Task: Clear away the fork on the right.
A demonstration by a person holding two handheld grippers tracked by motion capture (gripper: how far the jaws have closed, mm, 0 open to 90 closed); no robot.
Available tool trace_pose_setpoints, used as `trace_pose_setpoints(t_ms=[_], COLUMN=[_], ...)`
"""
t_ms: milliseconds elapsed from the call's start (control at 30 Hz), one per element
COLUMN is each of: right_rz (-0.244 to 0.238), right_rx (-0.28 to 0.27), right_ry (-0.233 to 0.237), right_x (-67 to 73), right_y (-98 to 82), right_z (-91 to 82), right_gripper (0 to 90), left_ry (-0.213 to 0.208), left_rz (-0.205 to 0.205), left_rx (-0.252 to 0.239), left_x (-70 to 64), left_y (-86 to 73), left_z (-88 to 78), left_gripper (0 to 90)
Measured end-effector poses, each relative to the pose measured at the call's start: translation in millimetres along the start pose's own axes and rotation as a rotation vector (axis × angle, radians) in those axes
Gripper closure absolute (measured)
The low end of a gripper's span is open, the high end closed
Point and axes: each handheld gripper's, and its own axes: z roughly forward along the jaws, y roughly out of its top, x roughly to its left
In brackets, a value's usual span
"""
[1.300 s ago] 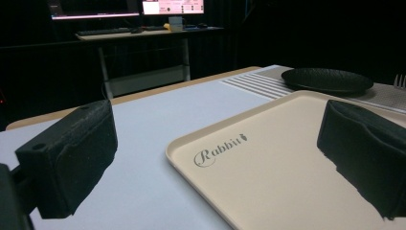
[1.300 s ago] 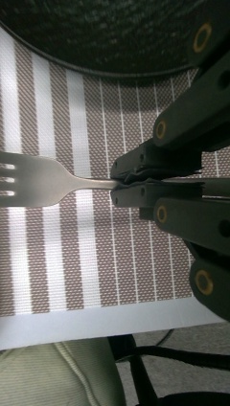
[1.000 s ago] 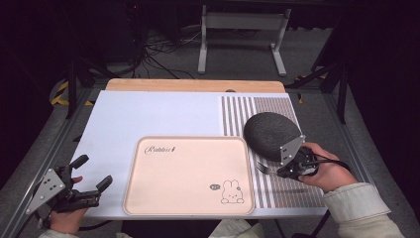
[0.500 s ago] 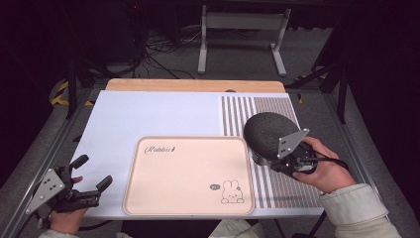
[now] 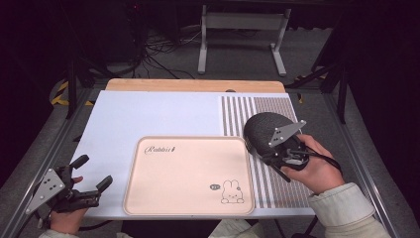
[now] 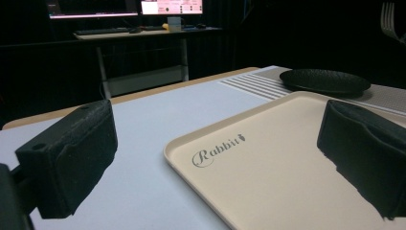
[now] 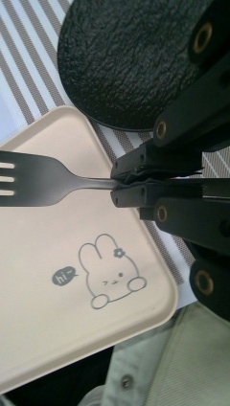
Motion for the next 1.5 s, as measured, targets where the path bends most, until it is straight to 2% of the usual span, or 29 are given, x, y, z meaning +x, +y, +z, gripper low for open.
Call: trace_pose_setpoints(t_ms=[67,100,167,200,300,367,500,567,833,900,1067,1300,1500], right_rz=[0.044,0.044,0.081,0.127,0.160,0.208,0.269,0.284,0.398,0.405,0.468,0.544,0.584], right_rx=[-0.001,-0.001,-0.009,-0.021,-0.023,-0.021,-0.016,-0.011,-0.002,-0.002,0.004,0.040,0.059], right_ry=[-0.015,-0.015,-0.023,-0.018,-0.031,-0.043,-0.061,-0.059,-0.096,-0.094,-0.115,-0.120,-0.114], right_x=[2.2,2.2,4.2,6.2,9.0,11.0,14.6,15.7,22.0,22.2,24.9,26.1,27.4], right_y=[4.5,4.5,8.7,13.8,19.1,23.8,31.4,33.9,47.0,47.8,52.7,58.3,62.2], right_z=[1.9,1.9,3.0,4.8,7.1,9.6,14.2,16.2,25.3,26.1,34.3,46.6,54.0], right_gripper=[86.0,86.0,86.0,86.0,86.0,86.0,86.0,86.0,86.0,86.0,86.0,86.0,86.0], left_ry=[-0.004,-0.008,-0.013,-0.011,-0.008,-0.007,-0.007,-0.007,-0.006,-0.006,-0.002,-0.004,-0.005], left_rz=[-0.005,-0.006,-0.005,-0.005,-0.008,-0.007,-0.008,-0.005,-0.007,-0.005,-0.004,-0.005,-0.005], left_rx=[-0.001,0.002,0.007,0.007,0.003,0.003,0.002,0.004,0.002,0.004,0.001,0.002,0.001], left_x=[-0.3,-0.4,-0.2,-0.1,0.2,0.3,0.0,0.3,0.1,0.3,0.9,0.6,0.6], left_y=[-0.1,-0.1,-0.1,-0.1,-0.2,-0.1,-0.1,0.0,0.0,0.0,-0.1,0.0,0.0], left_z=[0.5,0.7,0.8,0.7,0.6,0.4,0.5,0.4,0.5,0.3,0.1,0.4,0.3], left_gripper=[0.9,0.9,1.0,1.1,1.1,1.1,1.1,1.1,1.1,1.1,1.2,1.2,1.2])
